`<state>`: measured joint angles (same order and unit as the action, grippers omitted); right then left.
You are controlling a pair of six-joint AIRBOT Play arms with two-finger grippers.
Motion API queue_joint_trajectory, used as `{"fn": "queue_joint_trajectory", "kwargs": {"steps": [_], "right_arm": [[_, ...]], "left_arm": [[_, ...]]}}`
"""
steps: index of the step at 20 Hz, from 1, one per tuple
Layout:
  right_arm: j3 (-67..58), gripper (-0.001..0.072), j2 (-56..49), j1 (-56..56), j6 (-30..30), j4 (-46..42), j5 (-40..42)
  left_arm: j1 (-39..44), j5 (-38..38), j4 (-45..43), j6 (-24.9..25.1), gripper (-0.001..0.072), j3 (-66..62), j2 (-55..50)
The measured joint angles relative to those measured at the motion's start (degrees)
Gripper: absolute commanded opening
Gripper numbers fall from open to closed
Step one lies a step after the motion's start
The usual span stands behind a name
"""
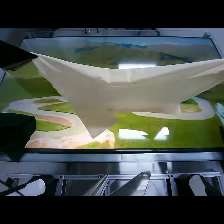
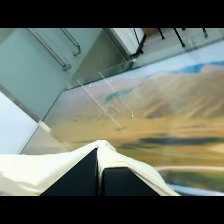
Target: Fold the shirts.
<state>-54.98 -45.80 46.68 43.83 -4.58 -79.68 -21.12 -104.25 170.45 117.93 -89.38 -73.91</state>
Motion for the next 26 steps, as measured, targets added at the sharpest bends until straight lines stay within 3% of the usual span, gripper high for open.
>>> {"fn": "queue_joint_trajectory", "kwargs": {"steps": [4, 10, 13, 16, 20, 26], "right_arm": [[-7.3, 0.0017, 7.6, -0.1, 1.2, 3.3, -0.1], [-24.1, 0.0017, 9.0, -0.5, 7.5, 7.0, 1.6], [-26.5, 0.0018, 7.3, -2.2, 10.5, 1.1, 5.1], [-25.8, 0.0017, 3.3, -7.1, 13.3, -8.4, 8.6], [-22.1, 0.0017, -6.0, -15.6, 14.5, -17.8, 14.8], [-19.9, 0.0017, -28.0, -25.2, 13.3, -24.6, 25.7]], "left_arm": [[-1.1, -0.3, 1.1, 0.2, 0.0018, -2.2, 14.9], [-5.0, 1.4, 1.0, -0.8, 0.0019, -7.6, 30.5], [-7.6, 3.4, -1.9, -1.4, 0.0019, -6.1, 32.1], [-8.7, 5.4, -4.2, -2.5, 0.0018, -3.1, 27.0], [-4.2, 7.6, -6.5, -1.4, 0.0019, -0.8, 12.8], [4.3, 10.7, -11.1, 1.0, 0.0012, -13.9, -21.9]]}}
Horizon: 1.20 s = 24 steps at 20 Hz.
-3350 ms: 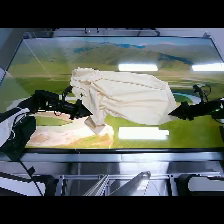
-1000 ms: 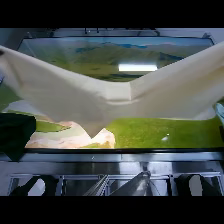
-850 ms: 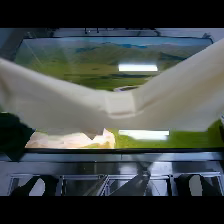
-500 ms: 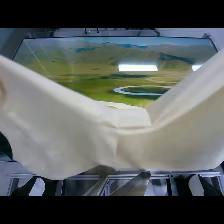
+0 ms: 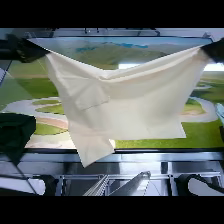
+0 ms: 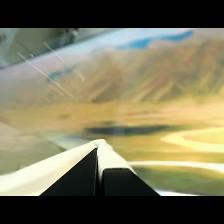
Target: Fold the shirts.
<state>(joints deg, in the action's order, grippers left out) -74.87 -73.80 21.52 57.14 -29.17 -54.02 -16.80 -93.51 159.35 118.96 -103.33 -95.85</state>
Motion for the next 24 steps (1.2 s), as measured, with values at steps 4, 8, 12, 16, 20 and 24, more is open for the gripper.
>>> {"fn": "queue_joint_trajectory", "kwargs": {"steps": [4, 8, 12, 16, 20, 24], "right_arm": [[0.2, 0.0017, -14.5, -2.3, -2.8, 0.2, 7.2], [0.2, 0.0017, -23.8, -3.0, -7.6, 6.0, 14.0], [0.1, 0.0017, -26.9, -4.1, -12.1, 10.8, 20.9], [0.0, 0.0017, -27.7, -5.0, -15.3, 12.1, 24.5], [0.0, 0.0017, -28.0, -4.0, -15.0, 8.5, 20.9], [0.0, 0.0017, -28.0, -0.7, -12.8, 5.6, 9.4]], "left_arm": [[2.1, 2.0, -0.7, -2.6, 0.0004, -11.4, -22.2], [2.4, 9.1, -0.8, -3.0, 0.0012, -12.8, -31.1], [3.0, 15.4, -0.7, -1.4, 0.0013, -13.8, -33.4], [3.4, 17.9, -0.8, -0.8, 0.0013, -14.8, -33.9], [2.1, 14.3, -1.2, -0.4, 0.0013, -11.2, -32.7], [-0.1, 8.1, -1.4, -0.5, 0.0013, -5.9, -29.1]]}}
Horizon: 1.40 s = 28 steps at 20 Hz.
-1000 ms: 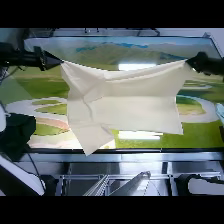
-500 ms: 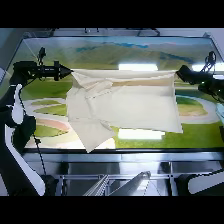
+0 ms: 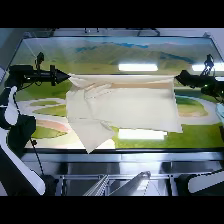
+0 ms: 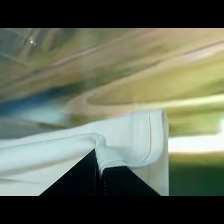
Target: Fold the shirts.
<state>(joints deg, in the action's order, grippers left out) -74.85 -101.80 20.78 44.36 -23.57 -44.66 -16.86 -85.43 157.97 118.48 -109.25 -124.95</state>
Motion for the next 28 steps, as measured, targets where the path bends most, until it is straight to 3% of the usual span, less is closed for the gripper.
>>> {"fn": "queue_joint_trajectory", "kwargs": {"steps": [6, 14, 15, 16, 17, 18, 19, 20, 24, 28], "right_arm": [[0.3, 0.0018, -0.8, 2.3, 3.1, -4.5, -11.7], [0.7, 0.002, -4.0, 1.8, 5.6, -10.8, -14.9], [0.7, 0.0045, -3.9, 2.0, 6.5, -12.3, -15.0], [0.7, 0.0195, -3.7, 2.2, 7.3, -14.0, -15.2], [0.7, 0.0361, -3.4, 2.5, 8.3, -15.4, -15.7], [0.6, 0.0474, -2.9, 2.8, 8.9, -16.2, -16.5], [0.6, 0.0517, -2.2, 3.0, 9.7, -17.4, -17.1], [0.6, 0.0516, -1.4, 3.4, 10.2, -18.9, -17.5], [0.7, 0.0516, 4.1, 5.4, 13.8, -27.0, -21.2], [1.6, 0.0515, 9.9, 9.2, 17.5, -34.8, -28.9]], "left_arm": [[0.6, -4.0, -1.8, -0.4, 0.0013, 8.6, 3.2], [0.5, -3.1, -2.5, 0.7, 0.0013, 13.0, 3.7], [0.2, -3.1, -2.5, 0.5, 0.0015, 12.7, 3.7], [-0.1, -3.6, -2.5, 0.5, 0.0068, 12.1, 3.7], [-0.4, -4.3, -2.5, 0.0, 0.0329, 11.5, 3.7], [-0.7, -5.0, -2.5, -0.5, 0.0487, 10.9, 3.7], [-0.9, -5.8, -2.5, -1.2, 0.0669, 10.2, 3.7], [-1.2, -6.6, -2.5, -2.2, 0.0702, 9.6, 3.7], [-2.3, -11.8, -2.5, -7.8, 0.0697, 8.6, 4.1], [-3.7, -15.9, -2.4, -10.3, 0.0696, 17.9, 8.9]]}}
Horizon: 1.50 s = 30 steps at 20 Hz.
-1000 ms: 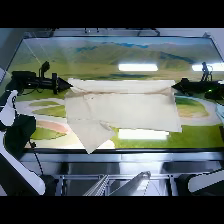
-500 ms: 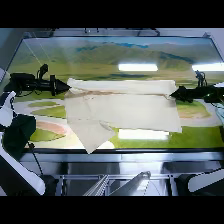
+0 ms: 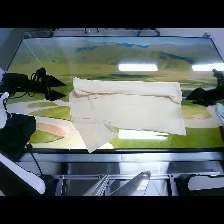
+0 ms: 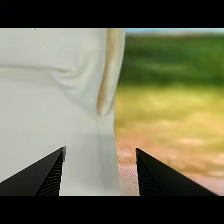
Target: Fold the shirts.
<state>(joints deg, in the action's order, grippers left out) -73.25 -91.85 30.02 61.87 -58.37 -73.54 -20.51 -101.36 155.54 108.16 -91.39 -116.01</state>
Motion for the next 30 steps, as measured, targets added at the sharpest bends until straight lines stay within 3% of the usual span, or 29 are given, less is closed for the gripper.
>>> {"fn": "queue_joint_trajectory", "kwargs": {"steps": [6, 8, 14, 15, 16, 17, 18, 19, 30], "right_arm": [[12.3, 0.0512, 4.2, 6.4, -0.2, -2.5, -5.8], [18.2, 0.0363, 4.6, 7.3, -2.0, -2.2, -3.4], [28.7, 0.0337, 3.2, 7.9, -8.9, 7.9, -0.3], [29.4, 0.0268, 2.5, 7.8, -9.8, 9.5, -0.5], [29.9, 0.0084, 1.7, 7.5, -10.8, 10.7, -0.9], [30.2, 0.002, 1.3, 7.4, -11.5, 10.9, -0.3], [30.5, 0.002, 1.0, 7.3, -12.1, 11.4, -0.2], [30.6, 0.002, 0.8, 7.2, -12.4, 12.2, -0.3], [31.0, 0.002, 0.3, 7.0, -13.8, 14.5, 0.3]], "left_arm": [[-4.2, 2.6, 0.0, 8.7, 0.0696, 27.5, 13.4], [-5.8, 4.4, 0.0, 12.4, 0.0697, 35.7, 17.6], [-8.3, 7.0, 0.1, 19.7, 0.0697, 50.6, 25.8], [-8.5, 7.6, 0.0, 20.3, 0.0697, 52.1, 26.6], [-8.5, 8.4, 0.0, 20.9, 0.0696, 53.4, 27.3], [-8.6, 9.3, -0.3, 21.3, 0.0695, 54.5, 27.7], [-8.5, 10.2, -0.8, 21.5, 0.0656, 55.4, 28.0], [-8.3, 11.4, -1.7, 21.5, 0.0527, 56.2, 28.3], [5.9, 27.4, -6.7, 15.4, 0.05, 58.6, 28.8]]}}
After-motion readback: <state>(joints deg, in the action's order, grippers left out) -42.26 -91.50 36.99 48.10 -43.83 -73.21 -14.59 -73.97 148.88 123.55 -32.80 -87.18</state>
